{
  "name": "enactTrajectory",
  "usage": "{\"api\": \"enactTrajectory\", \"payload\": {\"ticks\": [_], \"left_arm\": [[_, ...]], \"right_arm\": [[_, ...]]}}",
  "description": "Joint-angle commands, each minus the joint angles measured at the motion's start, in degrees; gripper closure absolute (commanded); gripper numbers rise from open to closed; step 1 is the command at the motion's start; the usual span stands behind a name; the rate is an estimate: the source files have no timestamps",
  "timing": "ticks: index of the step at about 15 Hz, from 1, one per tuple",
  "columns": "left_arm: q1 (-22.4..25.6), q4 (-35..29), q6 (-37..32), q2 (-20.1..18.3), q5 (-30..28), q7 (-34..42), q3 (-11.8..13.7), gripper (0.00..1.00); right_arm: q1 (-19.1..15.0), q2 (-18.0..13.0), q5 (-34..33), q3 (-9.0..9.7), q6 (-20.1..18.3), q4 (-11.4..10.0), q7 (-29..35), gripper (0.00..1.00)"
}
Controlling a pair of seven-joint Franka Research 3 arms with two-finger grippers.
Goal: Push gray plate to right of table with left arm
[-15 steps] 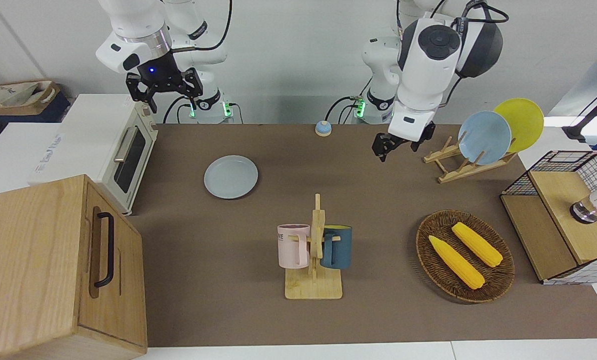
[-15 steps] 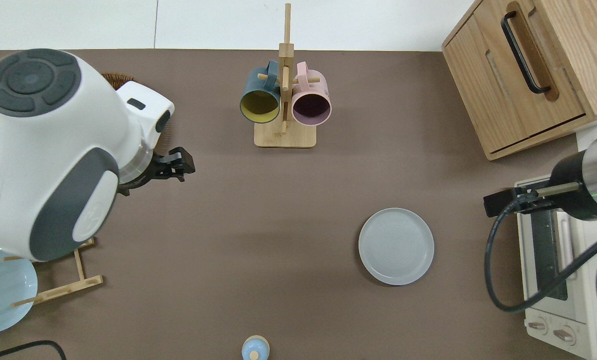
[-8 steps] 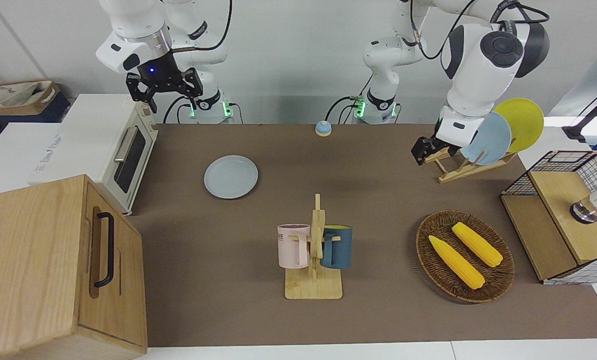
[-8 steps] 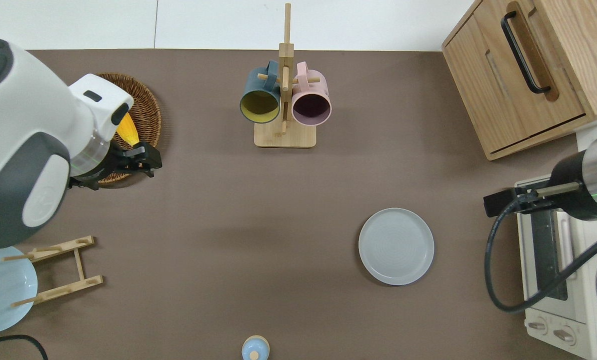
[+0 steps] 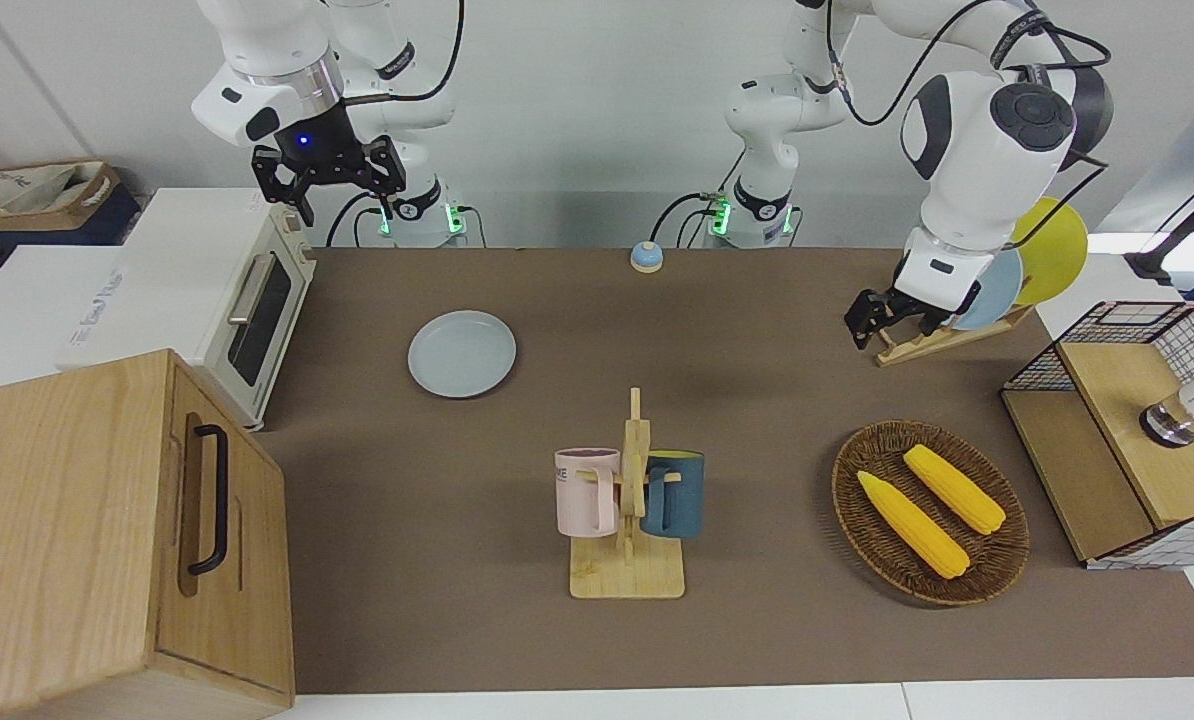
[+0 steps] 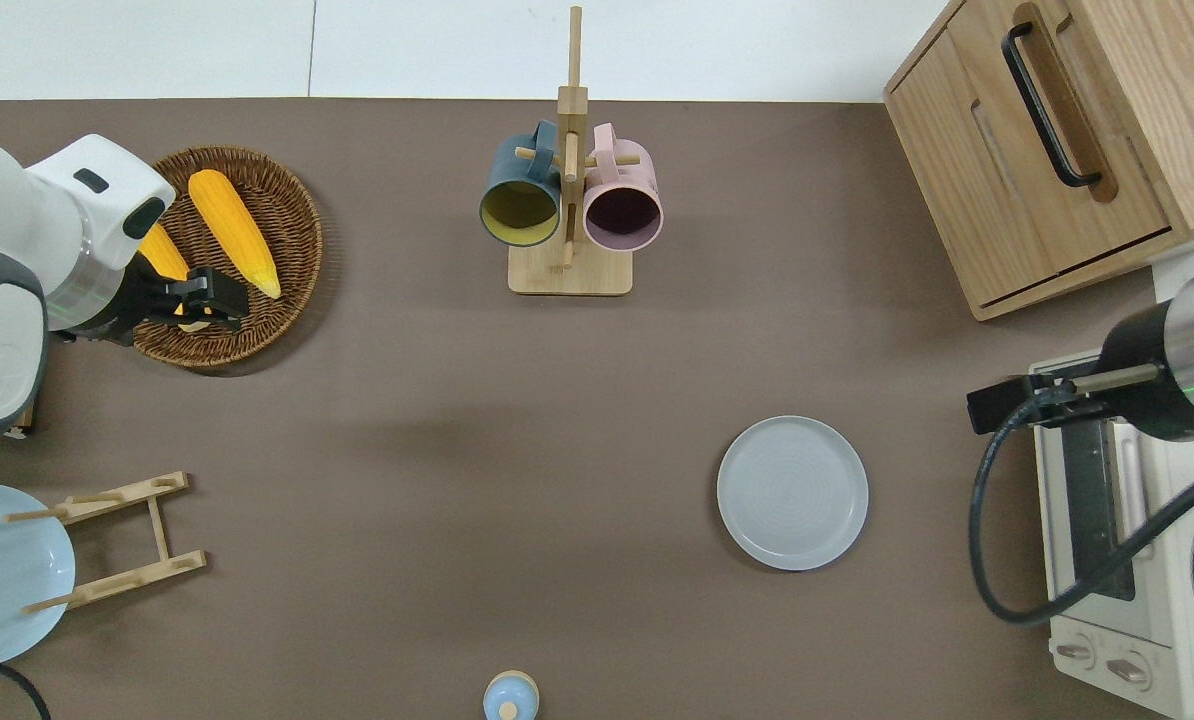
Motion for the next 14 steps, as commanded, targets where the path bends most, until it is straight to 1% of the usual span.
{"api": "enactTrajectory", "payload": {"ticks": [1,3,4,14], "left_arm": [[-8.3,-4.7,5.6,-1.2,-4.1,6.9,10.2,0.0],[-8.3,-4.9,5.6,-1.3,-4.5,10.6,10.8,0.0],[-8.2,-4.9,5.6,-1.4,-4.6,11.1,10.9,0.0],[-7.3,-4.9,5.4,-2.3,-4.6,11.2,11.1,0.0]], "right_arm": [[-1.2,-0.4,0.6,0.76,-0.7,0.2,0.0,0.017],[-1.2,-0.4,0.6,0.85,-0.7,0.2,0.0,0.017],[-1.2,-0.4,0.6,0.85,-0.7,0.2,0.1,0.017],[-1.2,-0.4,0.6,0.76,-0.7,0.2,0.0,0.017]]}}
